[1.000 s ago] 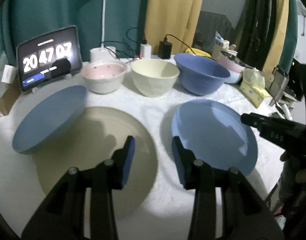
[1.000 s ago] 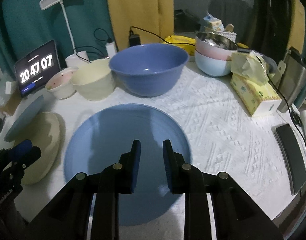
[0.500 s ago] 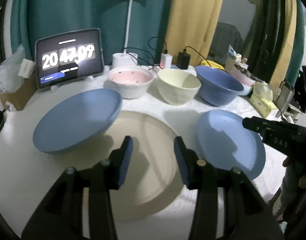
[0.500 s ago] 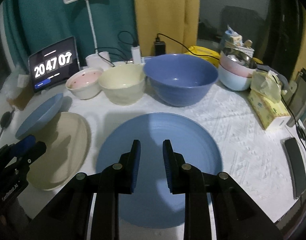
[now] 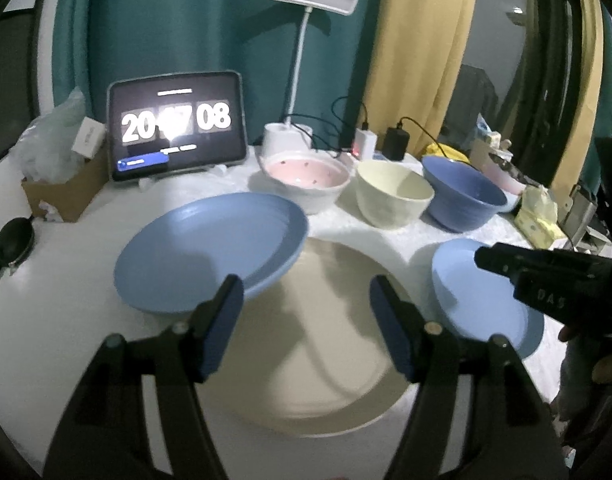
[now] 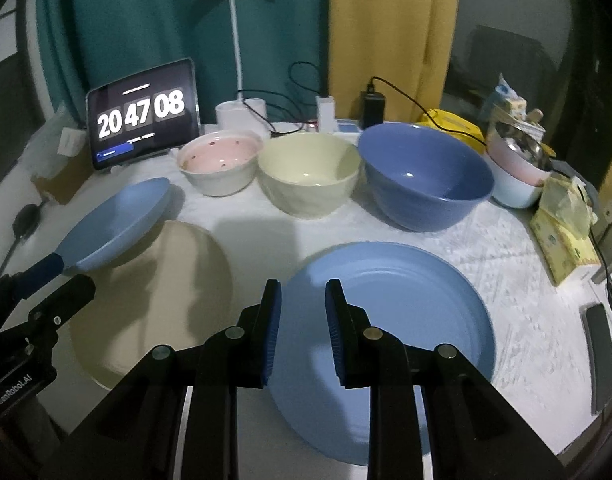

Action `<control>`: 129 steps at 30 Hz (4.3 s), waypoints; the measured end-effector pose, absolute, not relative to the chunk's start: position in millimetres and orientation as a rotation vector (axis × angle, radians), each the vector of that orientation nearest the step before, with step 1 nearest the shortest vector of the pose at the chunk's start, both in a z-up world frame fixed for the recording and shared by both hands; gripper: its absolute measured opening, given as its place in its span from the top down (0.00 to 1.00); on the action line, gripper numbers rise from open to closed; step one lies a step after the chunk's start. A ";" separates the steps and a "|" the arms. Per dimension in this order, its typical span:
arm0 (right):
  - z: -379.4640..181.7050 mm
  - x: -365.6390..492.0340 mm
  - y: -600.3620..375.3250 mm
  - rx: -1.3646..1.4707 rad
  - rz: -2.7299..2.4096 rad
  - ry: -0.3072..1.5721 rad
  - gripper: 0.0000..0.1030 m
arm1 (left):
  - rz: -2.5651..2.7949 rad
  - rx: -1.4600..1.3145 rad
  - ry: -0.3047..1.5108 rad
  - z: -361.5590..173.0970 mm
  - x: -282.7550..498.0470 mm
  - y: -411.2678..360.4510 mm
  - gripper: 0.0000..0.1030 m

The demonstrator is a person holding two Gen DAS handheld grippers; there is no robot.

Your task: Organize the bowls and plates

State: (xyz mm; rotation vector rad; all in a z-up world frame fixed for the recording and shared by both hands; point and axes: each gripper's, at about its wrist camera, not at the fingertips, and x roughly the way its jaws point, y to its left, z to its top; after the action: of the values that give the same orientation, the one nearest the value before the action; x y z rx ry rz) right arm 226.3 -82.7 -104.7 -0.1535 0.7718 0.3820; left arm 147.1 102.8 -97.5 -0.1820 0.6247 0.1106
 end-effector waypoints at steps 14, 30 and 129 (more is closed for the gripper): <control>-99.8 230.7 -35.4 -0.198 0.440 0.767 0.76 | 0.209 -0.218 0.614 -98.7 141.0 153.4 0.35; -101.0 242.2 13.2 -0.228 0.497 0.774 0.76 | 0.306 -0.264 0.630 -109.0 140.7 209.7 0.35; -117.5 242.8 10.0 -0.171 0.537 0.823 0.80 | 0.172 -0.303 0.717 -129.8 159.7 200.5 0.74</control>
State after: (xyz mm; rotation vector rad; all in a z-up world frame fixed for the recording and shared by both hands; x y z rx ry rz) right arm 242.8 10.0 -117.5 -0.1713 0.8229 0.5366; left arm 159.7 200.5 -129.8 -0.3026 0.7173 0.1718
